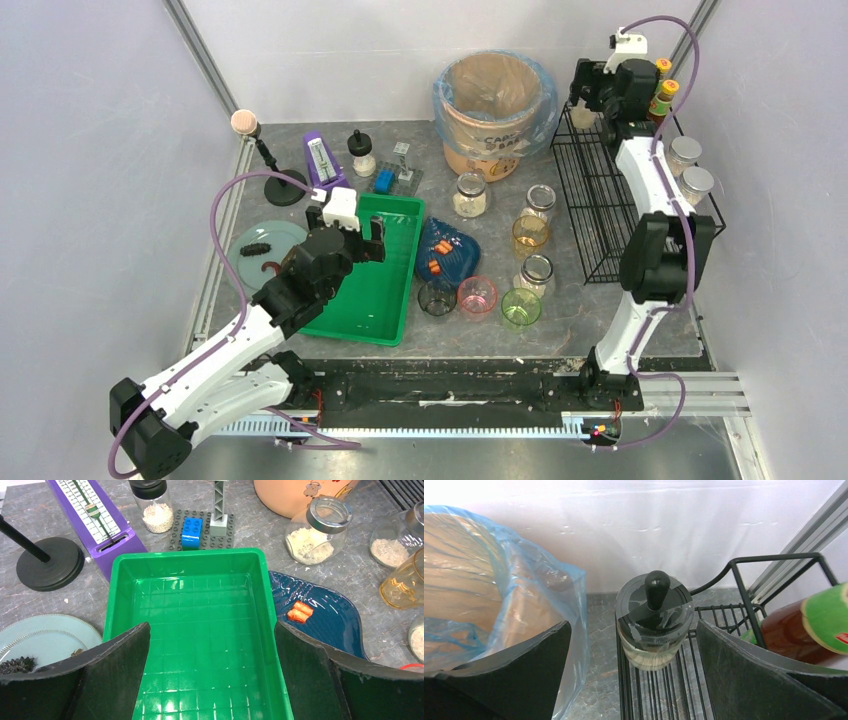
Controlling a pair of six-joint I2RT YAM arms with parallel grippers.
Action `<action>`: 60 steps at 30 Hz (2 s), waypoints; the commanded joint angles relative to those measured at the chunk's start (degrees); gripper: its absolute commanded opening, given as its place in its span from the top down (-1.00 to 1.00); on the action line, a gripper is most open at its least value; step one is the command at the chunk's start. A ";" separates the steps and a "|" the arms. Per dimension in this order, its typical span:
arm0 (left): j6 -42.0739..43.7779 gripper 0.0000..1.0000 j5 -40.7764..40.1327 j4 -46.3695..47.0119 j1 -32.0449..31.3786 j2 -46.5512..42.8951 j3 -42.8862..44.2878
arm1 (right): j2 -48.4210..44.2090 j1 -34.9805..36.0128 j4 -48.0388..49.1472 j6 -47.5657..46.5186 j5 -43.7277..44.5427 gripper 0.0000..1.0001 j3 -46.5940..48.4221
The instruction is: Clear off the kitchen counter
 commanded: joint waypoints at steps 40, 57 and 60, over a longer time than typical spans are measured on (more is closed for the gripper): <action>-10.42 -0.99 1.29 1.33 19.25 57.46 47.38 | -60.69 16.34 9.64 1.26 -3.16 -0.96 -54.97; -12.89 -0.95 -4.17 11.43 22.96 75.12 57.74 | -63.39 17.62 11.28 -3.02 -0.53 -0.96 -59.29; -13.53 -0.93 -3.90 11.25 23.66 77.03 59.53 | -63.11 17.65 11.27 -2.93 -0.86 -0.96 -59.37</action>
